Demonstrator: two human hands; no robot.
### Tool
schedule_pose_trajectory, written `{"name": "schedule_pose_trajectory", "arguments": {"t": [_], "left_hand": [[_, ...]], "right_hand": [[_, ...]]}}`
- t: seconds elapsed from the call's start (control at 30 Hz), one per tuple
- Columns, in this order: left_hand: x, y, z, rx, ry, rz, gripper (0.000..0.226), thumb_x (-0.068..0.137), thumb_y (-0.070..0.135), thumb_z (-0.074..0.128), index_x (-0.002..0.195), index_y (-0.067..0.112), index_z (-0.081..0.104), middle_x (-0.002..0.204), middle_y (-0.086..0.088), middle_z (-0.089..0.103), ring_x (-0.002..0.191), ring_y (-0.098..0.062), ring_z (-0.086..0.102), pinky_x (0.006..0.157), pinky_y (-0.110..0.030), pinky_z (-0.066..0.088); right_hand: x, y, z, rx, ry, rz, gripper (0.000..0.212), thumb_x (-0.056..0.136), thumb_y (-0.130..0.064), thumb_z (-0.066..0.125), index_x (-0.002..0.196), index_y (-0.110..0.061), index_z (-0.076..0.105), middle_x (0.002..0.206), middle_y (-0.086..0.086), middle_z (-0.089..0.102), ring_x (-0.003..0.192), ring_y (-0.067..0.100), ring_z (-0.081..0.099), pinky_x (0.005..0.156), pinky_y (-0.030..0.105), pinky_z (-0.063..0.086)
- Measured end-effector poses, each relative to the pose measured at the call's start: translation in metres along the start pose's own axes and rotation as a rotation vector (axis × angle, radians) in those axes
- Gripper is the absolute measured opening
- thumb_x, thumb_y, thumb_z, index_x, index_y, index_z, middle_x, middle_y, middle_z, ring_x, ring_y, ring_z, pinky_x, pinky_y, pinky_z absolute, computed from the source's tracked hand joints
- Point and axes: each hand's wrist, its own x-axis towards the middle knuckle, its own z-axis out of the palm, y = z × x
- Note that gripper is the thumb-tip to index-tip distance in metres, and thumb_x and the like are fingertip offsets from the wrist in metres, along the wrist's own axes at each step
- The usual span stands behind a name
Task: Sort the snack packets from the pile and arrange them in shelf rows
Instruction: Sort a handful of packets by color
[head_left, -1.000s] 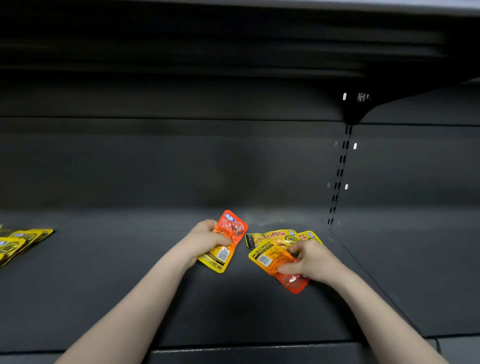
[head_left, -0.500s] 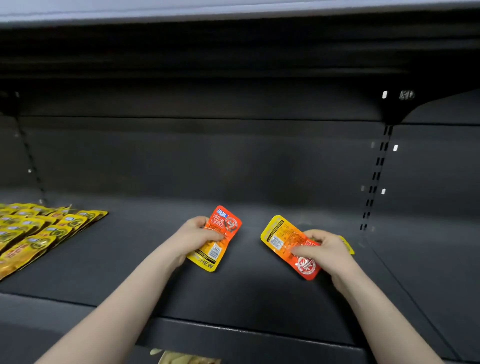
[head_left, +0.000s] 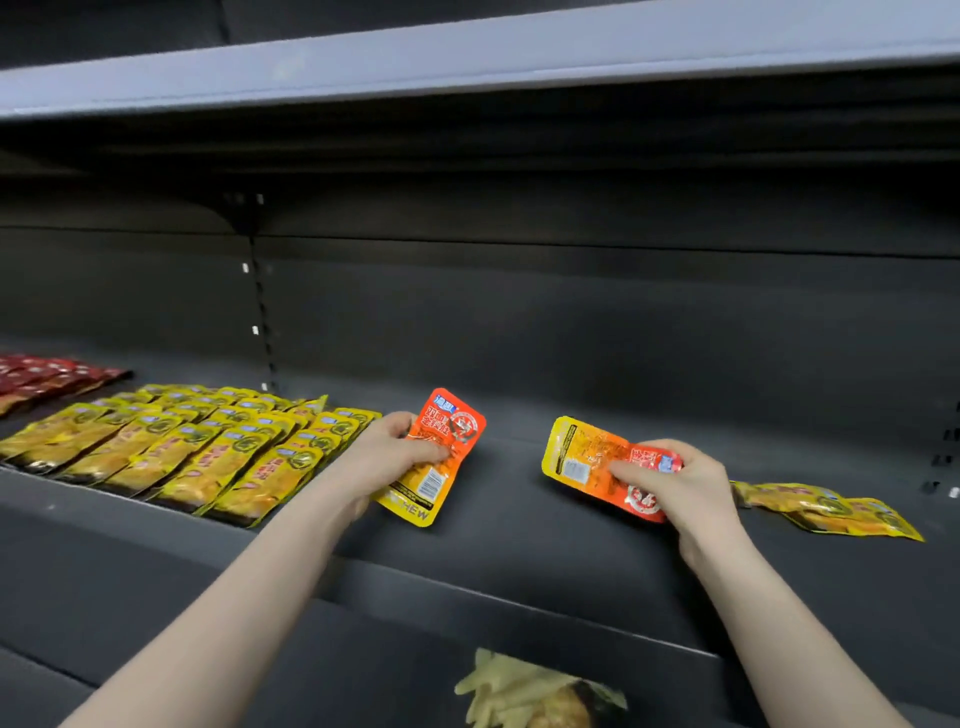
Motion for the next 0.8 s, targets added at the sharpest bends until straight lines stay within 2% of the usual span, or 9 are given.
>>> {"name": "schedule_pose_trajectory", "arguments": {"t": [0.27, 0.4, 0.5, 0.67, 0.8], "left_hand": [[0.012, -0.039, -0.165, -0.033, 0.037, 0.018, 0.019, 0.081, 0.005, 0.069, 0.098, 0.01, 0.063, 0.083, -0.008, 0.071, 0.069, -0.018, 0.066, 0.066, -0.028, 0.054], [0.02, -0.052, -0.228, -0.041, 0.056, 0.018, 0.017, 0.082, 0.006, 0.068, 0.096, 0.013, 0.063, 0.088, -0.007, 0.071, 0.076, -0.019, 0.067, 0.073, -0.03, 0.053], [0.03, -0.06, -0.266, -0.05, 0.073, 0.019, 0.016, 0.083, 0.006, 0.068, 0.096, 0.014, 0.063, 0.088, -0.008, 0.071, 0.076, -0.019, 0.066, 0.077, -0.032, 0.052], [0.063, -0.074, -0.324, -0.061, 0.112, 0.022, 0.02, 0.082, 0.006, 0.068, 0.1, 0.009, 0.062, 0.088, -0.01, 0.071, 0.074, -0.021, 0.066, 0.077, -0.034, 0.053], [0.095, -0.086, -0.369, -0.049, 0.146, 0.029, 0.022, 0.081, 0.006, 0.069, 0.103, 0.007, 0.063, 0.092, -0.012, 0.071, 0.081, -0.027, 0.067, 0.082, -0.039, 0.053]], "right_hand": [[-0.035, -0.008, 0.15, 0.169, 0.085, 0.004, 0.014, 0.074, -0.005, 0.076, 0.081, -0.012, 0.067, 0.086, 0.01, 0.071, 0.079, 0.023, 0.067, 0.078, 0.032, 0.054], [-0.043, -0.019, 0.213, 0.203, 0.084, 0.013, 0.01, 0.078, -0.008, 0.073, 0.081, -0.013, 0.065, 0.087, 0.01, 0.07, 0.078, 0.02, 0.067, 0.075, 0.029, 0.053], [-0.036, -0.03, 0.259, 0.181, 0.02, 0.017, 0.01, 0.078, -0.008, 0.073, 0.086, -0.009, 0.066, 0.088, 0.012, 0.07, 0.08, 0.022, 0.067, 0.077, 0.032, 0.054], [-0.009, -0.047, 0.339, 0.056, -0.156, 0.01, 0.009, 0.076, -0.007, 0.073, 0.081, -0.009, 0.066, 0.078, 0.01, 0.069, 0.069, 0.019, 0.065, 0.067, 0.03, 0.054], [0.019, -0.049, 0.401, -0.004, -0.26, 0.031, 0.023, 0.072, -0.009, 0.077, 0.091, -0.006, 0.065, 0.084, 0.013, 0.071, 0.074, 0.022, 0.069, 0.069, 0.034, 0.057]]}}
